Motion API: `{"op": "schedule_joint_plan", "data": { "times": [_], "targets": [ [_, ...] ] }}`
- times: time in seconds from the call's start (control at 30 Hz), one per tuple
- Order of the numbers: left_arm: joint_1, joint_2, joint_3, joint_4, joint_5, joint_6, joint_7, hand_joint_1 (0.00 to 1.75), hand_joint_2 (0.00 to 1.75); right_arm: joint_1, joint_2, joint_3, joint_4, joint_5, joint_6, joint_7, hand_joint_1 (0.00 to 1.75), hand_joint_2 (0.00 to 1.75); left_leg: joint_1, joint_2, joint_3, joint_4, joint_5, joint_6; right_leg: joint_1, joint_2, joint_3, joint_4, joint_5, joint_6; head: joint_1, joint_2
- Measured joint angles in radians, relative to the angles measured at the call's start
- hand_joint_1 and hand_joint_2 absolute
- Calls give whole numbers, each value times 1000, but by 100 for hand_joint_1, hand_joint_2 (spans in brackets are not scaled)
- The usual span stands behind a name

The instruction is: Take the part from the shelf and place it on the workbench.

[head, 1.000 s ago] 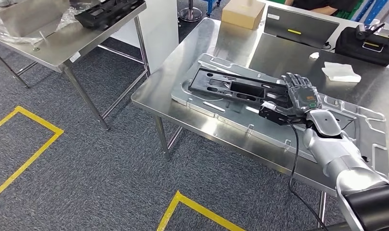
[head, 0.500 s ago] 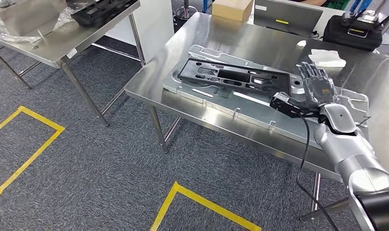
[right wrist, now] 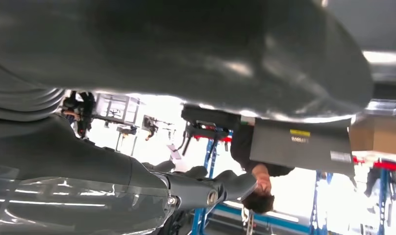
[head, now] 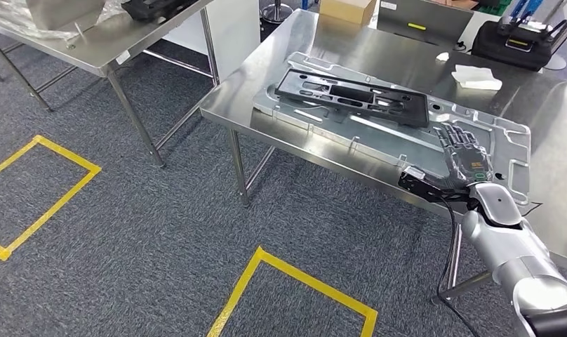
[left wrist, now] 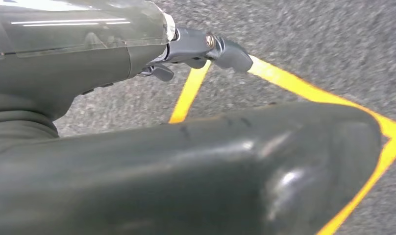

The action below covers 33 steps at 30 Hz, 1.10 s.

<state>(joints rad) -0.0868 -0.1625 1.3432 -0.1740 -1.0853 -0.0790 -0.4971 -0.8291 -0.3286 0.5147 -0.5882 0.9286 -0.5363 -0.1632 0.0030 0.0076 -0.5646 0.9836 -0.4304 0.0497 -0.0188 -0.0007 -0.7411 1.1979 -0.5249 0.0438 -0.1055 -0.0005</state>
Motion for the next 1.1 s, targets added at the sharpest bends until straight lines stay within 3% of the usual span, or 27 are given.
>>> {"op": "schedule_joint_plan", "data": {
  "times": [0.03, 0.07, 0.1, 0.17, 0.23, 0.3, 0.37, 0.4, 0.5, 0.53, 0.57, 0.6, 0.67, 0.7, 0.77, 0.8, 0.83, 0.9, 0.93, 1.03, 1.07, 1.1],
  "targets": [
    [0, 0, 0, 0, -1, -1, 0, 0, 0, 8, 0, 0, -3, 2, 1, -2, 0, 0, -1, 0, -18, 2, 12, -1, -1, 0, -6, 59, -21, 3, 0, 0],
    [0, -1, 0, 0, -2, -1, 1, 0, 0, 17, 1, 0, -5, 4, 3, -4, 0, 0, -1, 0, -35, 4, 24, -2, -2, 0, 0, 95, -18, 5, 0, 0],
    [0, -1, 0, 0, -2, -1, 1, 0, 0, 23, 2, 0, -6, 5, 4, -8, 0, 0, 0, 1, -52, 7, 35, -4, -4, 0, 23, 96, 3, 7, 0, 0],
    [0, -3, 0, 0, -3, -2, 1, 0, 0, 30, 6, 0, -10, 5, 6, -15, 0, 0, 0, 1, -85, 19, 54, -12, -8, 0, 117, -3, 40, 9, 0, 0],
    [-1, -4, 0, 0, -3, -2, 1, 0, 0, 32, 12, 0, -18, 3, 6, -24, 0, 0, -2, 1, -107, 31, 69, -23, -6, 2, 214, -140, 19, 1, 0, 0],
    [-1, -4, 0, 0, -3, -2, 1, 0, 0, 39, 18, 0, -23, -6, 4, -32, 0, 0, -3, 0, -115, 34, 87, -35, 2, 4, 242, -195, 0, -16, -1, 0],
    [0, -3, 0, 0, -3, -2, 1, 0, 0, 51, 25, -1, -23, -25, 2, -43, 0, 0, -1, -2, -124, 37, 88, -48, 0, 0, 226, -193, 18, -35, -1, 0],
    [1, -3, 0, 0, -4, -2, 1, 0, 0, 59, 30, -2, -22, -40, 1, -53, 0, 0, 0, -3, -134, 55, 63, -53, -2, -2, 215, -194, 30, -44, -1, 0],
    [1, -3, 0, 0, -8, -1, 1, 0, 0, 104, 47, -18, -16, -106, 3, -93, 0, 0, 4, -4, -181, 222, -88, -65, 0, -7, 172, -194, 68, -59, -1, 0],
    [1, -2, 0, 0, -10, -1, 1, 0, 0, 124, 54, -25, -10, -130, 9, -105, 0, 0, 4, -4, -190, 286, -116, -68, 1, -7, 156, -194, 79, -60, -1, 0],
    [1, -2, 0, 0, -12, -1, 1, 0, 0, 146, 62, -34, 3, -162, 22, -116, 0, 0, 4, -4, -187, 328, -114, -68, 3, -8, 141, -194, 90, -60, -1, 0],
    [0, -2, 0, 0, -14, 0, 2, 0, 0, 168, 75, -47, 23, -202, 45, -123, 0, 0, 5, -4, -172, 342, -90, -67, 5, -8, 126, -193, 100, -59, -1, 0],
    [-1, -2, -1, 0, -20, 4, 4, 0, 0, 223, 113, -88, 82, -294, 96, -114, 0, 0, 4, -6, -91, 271, -35, -58, 9, -9, 102, -192, 119, -54, -1, 0],
    [-2, -1, -1, 0, -23, 8, 5, 0, 0, 256, 136, -113, 113, -335, 114, -95, 0, 0, 2, -7, -27, 195, -38, -51, 12, -10, 94, -191, 127, -51, -1, 0],
    [-4, 1, -2, 0, -26, 15, 5, 0, 0, 324, 178, -159, 164, -393, 124, -53, 0, 0, -3, -11, 74, 52, -86, -39, 15, -13, 88, -188, 140, -42, -1, 0],
    [-5, 2, -2, 0, -27, 18, 5, 0, 0, 358, 198, -182, 186, -421, 123, -31, 0, 0, -6, -12, 99, 13, -104, -34, 16, -14, 88, -188, 145, -36, -1, 0],
    [-4, 2, -2, 0, -27, 21, 5, 0, 0, 393, 215, -205, 208, -450, 122, -11, 0, 0, -6, -12, 102, -1, -106, -28, 15, -16, 88, -189, 151, -30, -1, 0],
    [-1, 2, -2, 0, -28, 23, 7, 0, 0, 468, 243, -265, 251, -518, 121, 27, 0, 0, -5, -11, 97, -7, -91, -14, 10, -13, 81, -170, 134, -19, -1, 0],
    [2, 2, -1, 0, -28, 25, 8, 0, 0, 506, 254, -300, 270, -559, 121, 41, 0, 0, -4, -10, 93, -9, -83, -7, 8, -11, 67, -136, 104, -15, -1, 0],
    [10, 4, -1, 0, -34, 27, 11, 0, 0, 612, 275, -415, 313, -696, 123, 64, 0, 0, -7, -9, 69, -7, -65, 1, 5, -4, -1, 52, -17, -7, -1, 0],
    [14, 4, -1, 0, -39, 27, 13, 0, 0, 646, 281, -457, 325, -738, 123, 70, 0, 0, -8, -9, 62, -5, -61, 1, 5, -4, -7, 90, -34, -5, -1, 0],
    [17, 4, -2, 0, -42, 27, 15, 0, 0, 677, 287, -499, 336, -774, 124, 80, 0, 0, -8, -9, 56, -1, -57, 0, 5, -4, 6, 90, -32, -5, -1, 0]
  ]
}}
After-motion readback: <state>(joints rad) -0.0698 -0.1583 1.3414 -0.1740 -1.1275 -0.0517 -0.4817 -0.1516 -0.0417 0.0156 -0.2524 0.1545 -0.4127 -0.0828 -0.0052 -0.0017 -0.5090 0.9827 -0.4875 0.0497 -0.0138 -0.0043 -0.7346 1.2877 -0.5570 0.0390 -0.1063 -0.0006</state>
